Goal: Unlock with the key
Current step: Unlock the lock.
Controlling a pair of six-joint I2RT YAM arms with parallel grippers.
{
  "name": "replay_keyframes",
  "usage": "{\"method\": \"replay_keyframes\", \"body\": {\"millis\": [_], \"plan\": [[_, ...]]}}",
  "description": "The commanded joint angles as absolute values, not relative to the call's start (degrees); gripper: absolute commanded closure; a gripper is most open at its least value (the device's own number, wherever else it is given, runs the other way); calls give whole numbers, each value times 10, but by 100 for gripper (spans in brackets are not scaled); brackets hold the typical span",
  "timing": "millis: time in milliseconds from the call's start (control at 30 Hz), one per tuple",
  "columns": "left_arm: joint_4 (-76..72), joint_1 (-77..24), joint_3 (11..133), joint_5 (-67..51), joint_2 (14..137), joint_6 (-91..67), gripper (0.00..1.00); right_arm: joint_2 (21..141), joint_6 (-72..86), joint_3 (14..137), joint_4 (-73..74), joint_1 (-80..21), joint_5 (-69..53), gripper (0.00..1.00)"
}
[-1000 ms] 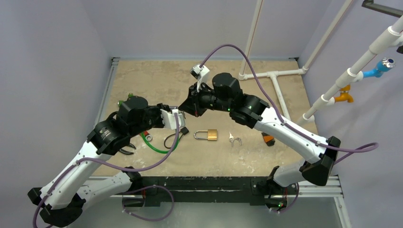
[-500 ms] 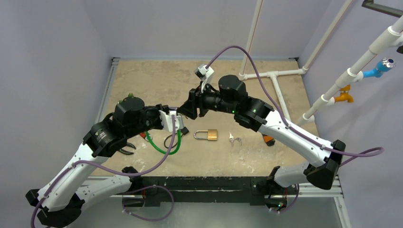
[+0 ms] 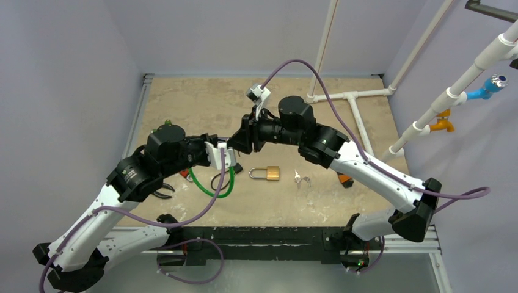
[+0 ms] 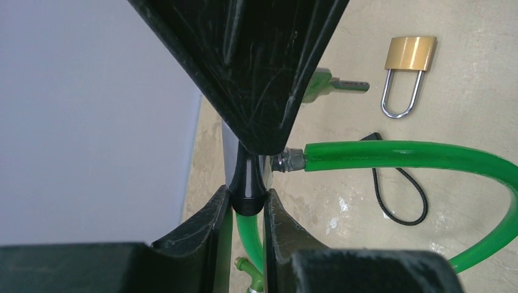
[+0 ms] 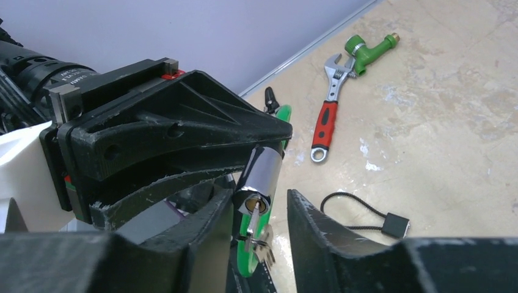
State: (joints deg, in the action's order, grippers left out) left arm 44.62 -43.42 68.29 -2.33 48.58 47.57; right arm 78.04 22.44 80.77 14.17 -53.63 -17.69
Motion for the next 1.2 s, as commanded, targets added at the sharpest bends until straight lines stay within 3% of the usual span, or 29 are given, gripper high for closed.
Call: {"method": "replay_keyframes", "body": {"millis": [0,133,267,333,433,467,533,567,667,767,933,1167], "plan": [[403,-438,708,-29,480,480,100,802,228,840,139,-537,-188,67],[404,-438,708,-26,480,490,100,810,229,842,136,-537,-196,74],[417,-438,713,-48,480,483,100,815,227,851,137,-537,-193,97],[424,-438,717,-61,480,473,99,811,221,850,139,-537,-190,100],[432,-437,718,-65,478,433,47,792,202,839,142,-537,-187,100],[436,-437,719,-66,477,421,34,784,189,835,142,-537,-189,100],[463,-433,726,-90,473,403,17,770,169,827,149,-537,-189,100],[479,-429,728,-108,470,401,14,764,158,824,155,-537,-189,100],[511,-398,722,-171,461,389,7,758,131,832,189,-537,-183,100],[546,-303,739,-327,475,333,1,749,118,825,191,-537,-203,100],[591,-179,769,-527,548,213,0,744,108,837,194,-537,-215,100],[458,-167,696,-682,548,96,0,746,112,873,189,-537,-220,100]]}}
